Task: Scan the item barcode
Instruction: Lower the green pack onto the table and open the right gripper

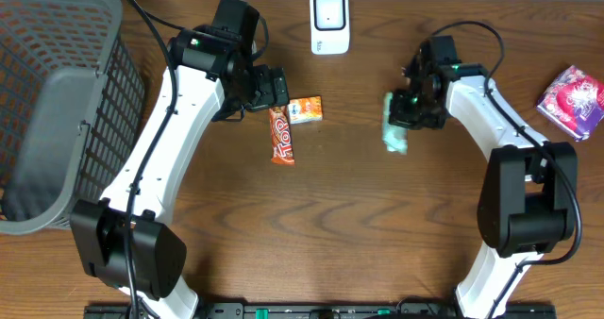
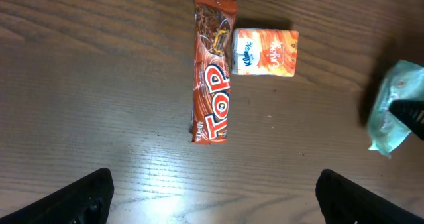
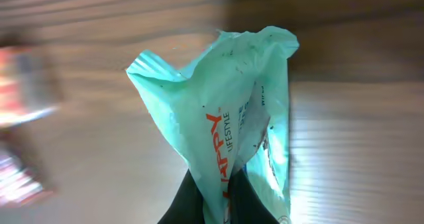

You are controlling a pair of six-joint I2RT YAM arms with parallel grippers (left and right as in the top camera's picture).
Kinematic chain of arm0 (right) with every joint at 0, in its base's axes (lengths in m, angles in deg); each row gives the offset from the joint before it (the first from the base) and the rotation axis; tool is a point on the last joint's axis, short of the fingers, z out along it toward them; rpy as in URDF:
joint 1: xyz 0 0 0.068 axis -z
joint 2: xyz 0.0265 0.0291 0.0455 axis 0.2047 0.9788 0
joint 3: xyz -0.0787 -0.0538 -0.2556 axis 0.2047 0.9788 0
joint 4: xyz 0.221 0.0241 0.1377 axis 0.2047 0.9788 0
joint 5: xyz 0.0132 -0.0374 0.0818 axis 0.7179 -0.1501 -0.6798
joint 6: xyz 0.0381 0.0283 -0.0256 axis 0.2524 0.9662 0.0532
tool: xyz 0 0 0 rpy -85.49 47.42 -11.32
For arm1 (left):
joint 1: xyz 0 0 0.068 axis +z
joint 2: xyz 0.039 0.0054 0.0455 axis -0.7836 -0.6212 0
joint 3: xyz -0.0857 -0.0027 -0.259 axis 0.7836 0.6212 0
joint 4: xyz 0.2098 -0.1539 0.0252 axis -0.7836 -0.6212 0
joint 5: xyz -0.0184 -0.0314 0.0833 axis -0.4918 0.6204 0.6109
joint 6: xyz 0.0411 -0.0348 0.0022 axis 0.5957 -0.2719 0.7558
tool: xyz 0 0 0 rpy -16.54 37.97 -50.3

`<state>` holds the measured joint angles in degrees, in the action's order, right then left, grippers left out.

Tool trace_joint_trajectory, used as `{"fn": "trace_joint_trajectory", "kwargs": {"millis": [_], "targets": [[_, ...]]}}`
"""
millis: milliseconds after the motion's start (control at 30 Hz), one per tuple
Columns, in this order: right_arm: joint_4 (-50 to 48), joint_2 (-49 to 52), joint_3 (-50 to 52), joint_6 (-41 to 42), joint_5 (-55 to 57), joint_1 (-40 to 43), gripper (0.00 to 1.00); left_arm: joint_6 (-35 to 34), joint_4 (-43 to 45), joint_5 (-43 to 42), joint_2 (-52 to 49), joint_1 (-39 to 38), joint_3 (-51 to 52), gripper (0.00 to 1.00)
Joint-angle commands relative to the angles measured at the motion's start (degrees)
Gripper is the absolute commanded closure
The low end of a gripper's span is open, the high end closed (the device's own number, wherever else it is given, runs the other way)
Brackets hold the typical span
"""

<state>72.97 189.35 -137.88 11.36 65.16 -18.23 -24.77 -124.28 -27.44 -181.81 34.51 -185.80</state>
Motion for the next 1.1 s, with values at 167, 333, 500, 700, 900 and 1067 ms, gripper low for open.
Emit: {"fn": "trace_joint_trajectory", "kwargs": {"millis": [167,333,500,700,900,1067], "targets": [[-0.2,0.5,0.1,-4.5,-23.2,2.7,0.99,1.0,-0.1,0.7,-0.4,0.1,0.4,0.02],[-4.2,0.7,5.3,-4.4,-31.2,6.2,0.99,1.0,-0.1,0.7,-0.4,0.1,0.4,0.02],[-8.2,0.7,12.0,-4.4,-37.7,11.5,0.99,1.0,-0.1,0.7,-0.4,0.1,0.4,0.02],[-4.5,0.5,13.9,-2.3,-20.9,17.4,0.8,1.0,-0.1,0.7,-0.4,0.1,0.4,0.02],[6.9,-0.1,6.7,-4.5,-10.6,20.7,0.6,1.0,-0.1,0.7,-0.4,0.1,0.4,0.02],[15.3,-0.1,-0.6,-7.4,-5.9,19.6,0.55,1.0,-0.1,0.7,-0.4,0.1,0.4,0.02]]}}
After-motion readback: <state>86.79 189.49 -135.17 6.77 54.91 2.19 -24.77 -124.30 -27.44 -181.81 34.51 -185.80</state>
